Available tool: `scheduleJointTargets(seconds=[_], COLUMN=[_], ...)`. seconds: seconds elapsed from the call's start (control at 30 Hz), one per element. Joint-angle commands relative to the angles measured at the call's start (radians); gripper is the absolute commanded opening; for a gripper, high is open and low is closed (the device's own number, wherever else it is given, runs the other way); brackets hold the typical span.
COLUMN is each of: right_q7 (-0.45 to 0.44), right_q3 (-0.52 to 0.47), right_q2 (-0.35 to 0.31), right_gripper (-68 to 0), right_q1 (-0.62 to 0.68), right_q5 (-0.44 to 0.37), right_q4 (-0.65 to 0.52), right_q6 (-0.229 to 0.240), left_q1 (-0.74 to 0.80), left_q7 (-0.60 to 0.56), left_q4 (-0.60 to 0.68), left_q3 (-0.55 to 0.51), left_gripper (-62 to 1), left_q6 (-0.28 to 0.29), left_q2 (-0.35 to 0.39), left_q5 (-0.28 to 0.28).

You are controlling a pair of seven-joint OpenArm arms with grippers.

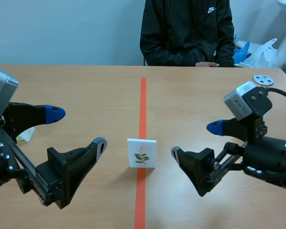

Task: Sort the leaf by its shape. The table is split by an orange tape line. A compound leaf with several leaflets goes to the left side, a simple leaf with one blade goes to the right side. Return to the home posture when a red brick is placed on the table.

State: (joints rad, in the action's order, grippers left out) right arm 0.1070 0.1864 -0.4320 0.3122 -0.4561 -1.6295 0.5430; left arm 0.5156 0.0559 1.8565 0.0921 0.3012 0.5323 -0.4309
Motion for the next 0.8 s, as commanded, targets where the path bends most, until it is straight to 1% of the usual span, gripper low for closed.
scheduleJointTargets(seconds=[0.0, 0.1, 0.23, 0.33, 0.6, 0.63, 0.77], right_q7=[-0.044, -0.108, -0.156, -0.208, -0.365, -0.381, -0.425], right_q3=[0.013, 0.062, 0.111, 0.152, 0.279, 0.293, 0.339], right_q2=[-0.005, -0.001, 0.035, 0.066, 0.128, 0.132, 0.148], right_gripper=[0.4, 0.4, 0.4, 0.4, 0.4, 0.4, 0.4], right_q1=[-0.035, -0.08, -0.134, -0.174, -0.296, -0.308, -0.344], right_q5=[0.011, 0.044, 0.103, 0.141, 0.303, 0.32, 0.376], right_q4=[0.015, 0.082, 0.174, 0.249, 0.429, 0.444, 0.493], right_q6=[0.0, 0.001, 0.001, 0.0, -0.003, -0.012, -0.088], left_q1=[-0.003, -0.003, -0.003, -0.003, -0.003, -0.003, -0.003], left_q7=[-0.014, -0.014, -0.014, -0.014, -0.014, -0.014, -0.014], left_q4=[0.013, 0.013, 0.013, 0.013, 0.013, 0.013, 0.013], left_q3=[-0.003, -0.003, -0.003, -0.003, -0.003, -0.003, -0.003], left_gripper=[1.4, 1.4, 1.4, 1.4, 1.4, 1.4, 1.4], left_q6=[0.006, 0.006, 0.006, 0.006, 0.006, 0.006, 0.006], left_q2=[-0.003, -0.003, -0.003, -0.002, -0.002, -0.003, -0.003], left_q5=[-0.006, -0.006, -0.006, -0.006, -0.006, -0.006, -0.006])
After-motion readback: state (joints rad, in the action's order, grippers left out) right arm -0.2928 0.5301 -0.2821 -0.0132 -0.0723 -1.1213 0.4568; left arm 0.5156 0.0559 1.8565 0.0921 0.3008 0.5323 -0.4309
